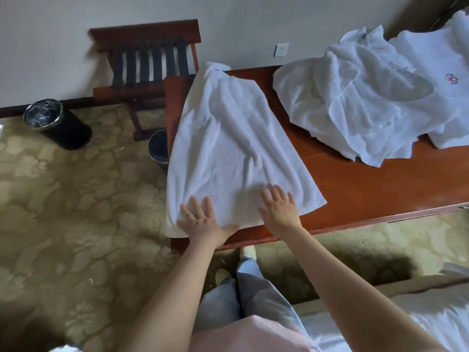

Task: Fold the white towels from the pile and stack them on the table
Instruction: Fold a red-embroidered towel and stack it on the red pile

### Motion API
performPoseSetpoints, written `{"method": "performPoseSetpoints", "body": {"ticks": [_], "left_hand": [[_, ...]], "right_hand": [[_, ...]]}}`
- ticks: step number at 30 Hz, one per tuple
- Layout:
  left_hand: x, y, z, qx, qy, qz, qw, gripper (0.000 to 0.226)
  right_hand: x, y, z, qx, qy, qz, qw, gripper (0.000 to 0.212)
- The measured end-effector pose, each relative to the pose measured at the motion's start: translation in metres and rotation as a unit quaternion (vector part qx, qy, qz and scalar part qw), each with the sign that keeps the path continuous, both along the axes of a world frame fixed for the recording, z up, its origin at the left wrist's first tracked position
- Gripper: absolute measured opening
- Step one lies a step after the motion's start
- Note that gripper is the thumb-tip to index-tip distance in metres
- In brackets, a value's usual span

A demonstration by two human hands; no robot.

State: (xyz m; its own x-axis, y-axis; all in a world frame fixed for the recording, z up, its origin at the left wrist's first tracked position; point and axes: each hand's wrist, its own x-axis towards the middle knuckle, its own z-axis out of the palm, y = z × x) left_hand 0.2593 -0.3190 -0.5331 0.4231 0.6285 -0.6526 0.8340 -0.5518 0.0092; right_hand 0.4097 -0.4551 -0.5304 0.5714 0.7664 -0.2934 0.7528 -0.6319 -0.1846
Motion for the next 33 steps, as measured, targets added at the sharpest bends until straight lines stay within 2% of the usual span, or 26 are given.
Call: {"method": "performPoseSetpoints", "body": {"ticks": [10,13,17,23,26,30,33], "left_hand": [[-0.014,-0.017,0.006,-0.02,-0.001,-0.009,1.0,0.117],[-0.003,-0.005,0.023,-0.009,-0.001,-0.01,1.0,0.104],[0.026,0.026,0.051,0.012,0.005,-0.004,1.0,0.08],[0.091,0.088,0.091,0.014,-0.142,0.053,0.988,0.045],[0.129,0.126,0.114,0.048,-0.167,0.052,0.983,0.033],[0.172,0.173,0.138,0.074,-0.189,0.067,0.977,0.026],[0.196,0.202,0.152,0.092,-0.208,0.077,0.971,0.029]], "right_hand": [[-0.003,-0.018,0.003,-0.041,0.002,-0.02,0.999,0.042],[0.003,-0.004,0.015,-0.039,0.004,-0.021,0.999,0.039],[0.024,0.03,0.042,0.022,-0.003,-0.004,1.0,0.036],[0.082,0.102,0.09,0.069,0.006,0.01,0.998,0.028],[0.121,0.137,0.11,0.081,0.006,0.023,0.996,0.029],[0.168,0.18,0.127,0.106,0.025,0.03,0.994,0.031],[0.199,0.207,0.13,0.108,0.044,0.024,0.993,0.03]]}}
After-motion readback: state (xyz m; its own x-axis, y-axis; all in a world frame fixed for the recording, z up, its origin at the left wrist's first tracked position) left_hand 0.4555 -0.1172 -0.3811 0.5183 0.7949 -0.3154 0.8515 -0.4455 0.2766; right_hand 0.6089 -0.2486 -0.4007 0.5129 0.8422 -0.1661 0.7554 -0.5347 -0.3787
